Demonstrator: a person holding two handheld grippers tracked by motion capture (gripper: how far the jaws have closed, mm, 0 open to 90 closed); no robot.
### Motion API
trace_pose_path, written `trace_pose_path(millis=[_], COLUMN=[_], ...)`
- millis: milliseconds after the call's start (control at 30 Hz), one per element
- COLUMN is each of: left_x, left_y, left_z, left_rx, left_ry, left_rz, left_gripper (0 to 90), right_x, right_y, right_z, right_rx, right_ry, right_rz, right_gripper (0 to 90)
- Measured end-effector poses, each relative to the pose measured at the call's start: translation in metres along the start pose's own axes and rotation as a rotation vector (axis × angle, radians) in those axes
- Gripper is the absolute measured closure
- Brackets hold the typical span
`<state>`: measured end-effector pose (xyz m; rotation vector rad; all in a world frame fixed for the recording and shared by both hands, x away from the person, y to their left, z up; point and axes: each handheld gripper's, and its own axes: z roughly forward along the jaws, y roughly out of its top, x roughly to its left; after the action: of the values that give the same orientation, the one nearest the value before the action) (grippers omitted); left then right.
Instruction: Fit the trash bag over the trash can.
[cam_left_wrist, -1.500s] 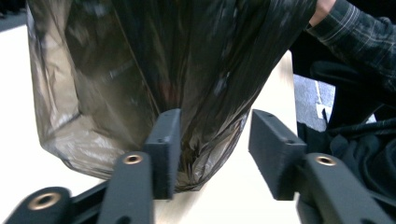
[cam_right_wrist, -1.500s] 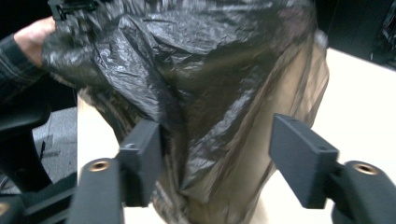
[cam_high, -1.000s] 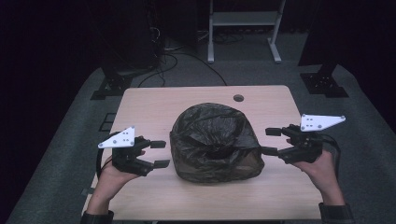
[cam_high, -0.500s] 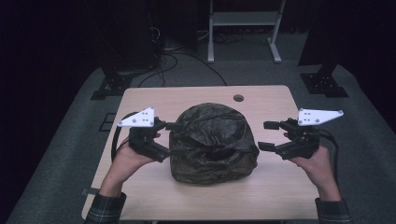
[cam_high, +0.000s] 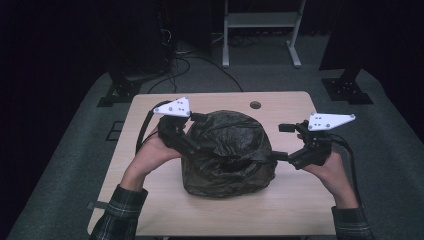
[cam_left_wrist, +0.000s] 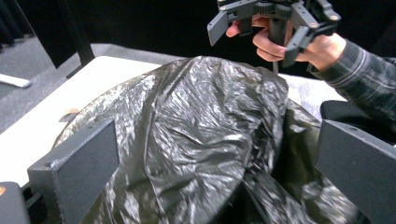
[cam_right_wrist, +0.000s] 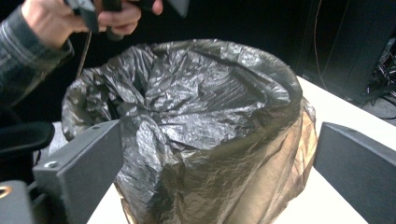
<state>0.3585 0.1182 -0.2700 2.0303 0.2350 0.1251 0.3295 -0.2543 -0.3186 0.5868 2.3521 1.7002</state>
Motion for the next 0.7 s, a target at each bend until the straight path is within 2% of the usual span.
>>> trace_pose_path(millis=[233, 333, 533, 700], left_x=[0.012, 0.016, 0.018, 0.016], left_y=[0.014, 0.019, 0.02, 0.024], left_z=[0.019, 0.029, 0.05, 0.066], left_rx=[0.071, 0.117, 0.193, 0.208], left_ry=[-0.01, -0.016, -0.046, -0.043], left_rz=[0.015, 0.025, 0.047, 0.052], left_gripper=[0.0, 0.0, 0.0, 0.0], right_x=[-0.001, -0.002, -0.001, 0.0], right_y=[-0.003, -0.005, -0.007, -0.01], right_z=[0.011, 0.015, 0.022, 0.027], right_rx=[0.037, 0.043, 0.052, 0.065], right_ry=[0.027, 0.041, 0.067, 0.073], right_rz=[-0.017, -0.022, -0.027, -0.023], right_gripper=[0.0, 0.0, 0.0, 0.0])
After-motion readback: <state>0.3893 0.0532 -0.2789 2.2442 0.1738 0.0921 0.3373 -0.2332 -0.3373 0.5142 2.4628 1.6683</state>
